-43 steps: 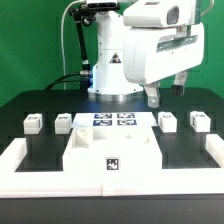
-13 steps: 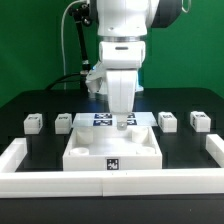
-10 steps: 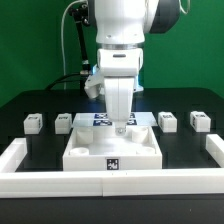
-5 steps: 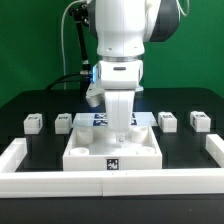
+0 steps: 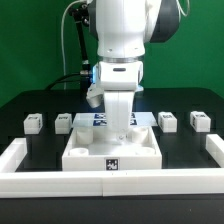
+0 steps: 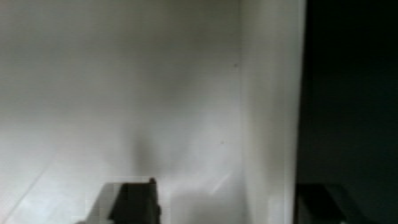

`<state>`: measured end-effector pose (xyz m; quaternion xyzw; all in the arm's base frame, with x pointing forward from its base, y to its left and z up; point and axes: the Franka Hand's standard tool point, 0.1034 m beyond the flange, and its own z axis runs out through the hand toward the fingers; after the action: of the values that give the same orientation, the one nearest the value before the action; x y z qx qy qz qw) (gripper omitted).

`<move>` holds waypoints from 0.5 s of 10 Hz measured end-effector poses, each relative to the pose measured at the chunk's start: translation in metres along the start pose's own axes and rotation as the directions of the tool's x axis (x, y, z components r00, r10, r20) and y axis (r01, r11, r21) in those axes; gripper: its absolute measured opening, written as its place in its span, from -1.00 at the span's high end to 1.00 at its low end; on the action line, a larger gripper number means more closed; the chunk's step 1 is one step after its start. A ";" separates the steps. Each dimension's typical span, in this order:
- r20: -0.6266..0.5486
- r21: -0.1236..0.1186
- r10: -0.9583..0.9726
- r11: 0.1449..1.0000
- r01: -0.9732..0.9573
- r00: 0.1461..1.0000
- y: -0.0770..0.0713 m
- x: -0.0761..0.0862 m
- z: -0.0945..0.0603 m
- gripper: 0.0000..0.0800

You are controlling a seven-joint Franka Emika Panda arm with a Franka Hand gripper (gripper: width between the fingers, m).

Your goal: Assemble square table

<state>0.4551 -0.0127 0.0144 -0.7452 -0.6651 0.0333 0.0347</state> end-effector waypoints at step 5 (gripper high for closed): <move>-0.001 -0.008 0.001 1.000 -0.001 1.000 0.002 0.000 -0.001 0.85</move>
Offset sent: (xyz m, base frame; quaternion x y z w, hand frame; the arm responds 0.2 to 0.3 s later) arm 0.0000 0.0000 0.0000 0.0000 0.0000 0.0000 1.0000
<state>0.4569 -0.0131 0.0152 -0.7456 -0.6649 0.0304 0.0322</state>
